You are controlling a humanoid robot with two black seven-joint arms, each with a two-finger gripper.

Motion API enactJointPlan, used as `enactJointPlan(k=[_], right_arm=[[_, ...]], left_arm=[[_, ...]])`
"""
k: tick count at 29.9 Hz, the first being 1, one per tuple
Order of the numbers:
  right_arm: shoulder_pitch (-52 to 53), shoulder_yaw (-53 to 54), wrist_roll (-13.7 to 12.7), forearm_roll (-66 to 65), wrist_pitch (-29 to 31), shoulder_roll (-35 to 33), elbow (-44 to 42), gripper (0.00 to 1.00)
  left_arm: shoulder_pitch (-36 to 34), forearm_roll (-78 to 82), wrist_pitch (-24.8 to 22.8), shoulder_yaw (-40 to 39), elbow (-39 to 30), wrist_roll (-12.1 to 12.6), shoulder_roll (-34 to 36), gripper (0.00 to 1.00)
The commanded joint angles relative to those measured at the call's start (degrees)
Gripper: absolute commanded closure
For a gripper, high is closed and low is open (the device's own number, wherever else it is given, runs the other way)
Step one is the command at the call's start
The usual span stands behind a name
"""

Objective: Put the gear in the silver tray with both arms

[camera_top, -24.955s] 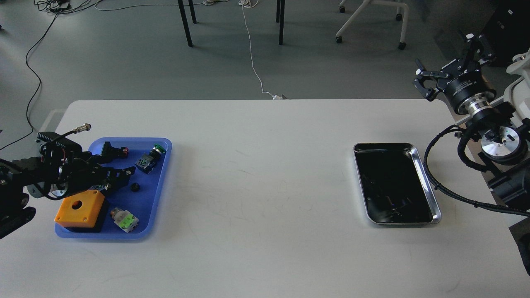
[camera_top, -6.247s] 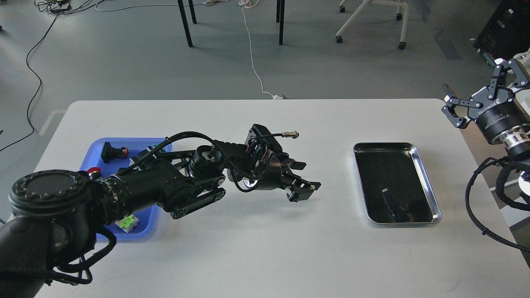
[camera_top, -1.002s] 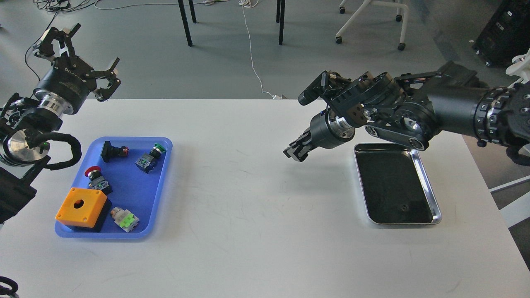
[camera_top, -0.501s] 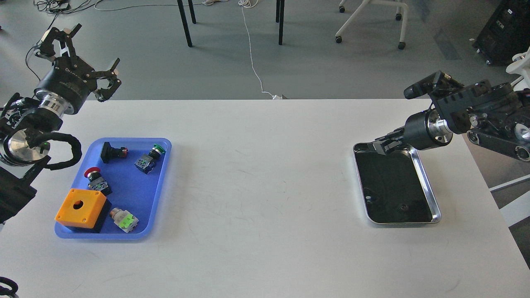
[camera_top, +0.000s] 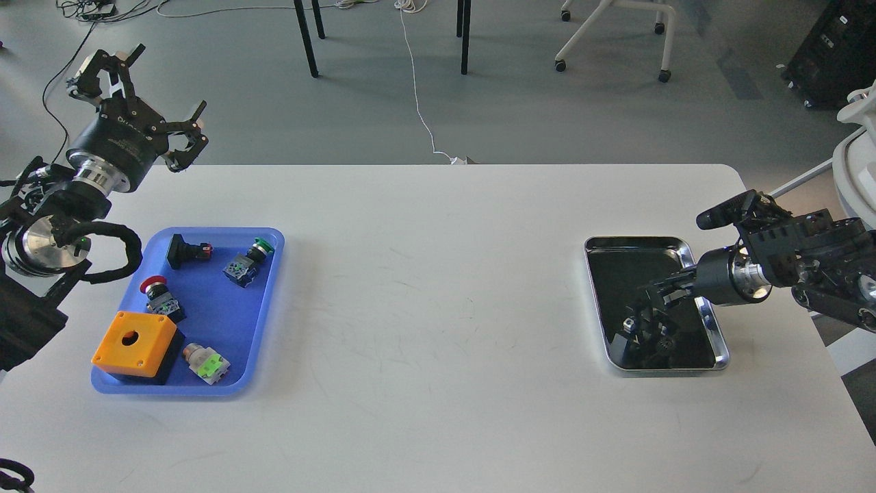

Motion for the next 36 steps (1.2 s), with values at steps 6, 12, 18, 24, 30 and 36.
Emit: enactJointPlan(k=[6,12,18,24,30,36], right_arm=[[-0.8,0.3,0.0,0.0,-0.1,1.9,-0.7,0.49],[0.4,0.3,0.0,0.0,-2.0,0.0,-0.1,0.20],[7.2,2.5,0.0,1.1,-2.3,-4.1,-0.3,0.02],[5.8,21.3,0.0,8.3,-2.7,-5.0,-3.7,0.02],[3.4,41.4,0.0,17.4,-2.8,0.0,-3.2,0.02],[2.8,57.3,0.0,23.9,-2.8,4.8,-4.5,0.01]], left_arm=[[0.0,0.3,-0.1,0.1,0.1,0.1,0.4,0.02],[-0.3,0.4,0.0,0.0,0.1,0.1,0.6,0.02],[-0.8,0.4,0.1,0.0,0.1,0.1,0.6,0.02],[-2.8,0.5,0.2,0.1,0.2,0.1,0.2,0.02],[-4.8,3.4,0.2,0.2,0.9,0.1,0.0,0.02],[-6.0,3.5,0.2,0.1,1.0,0.1,-1.5,0.02]])
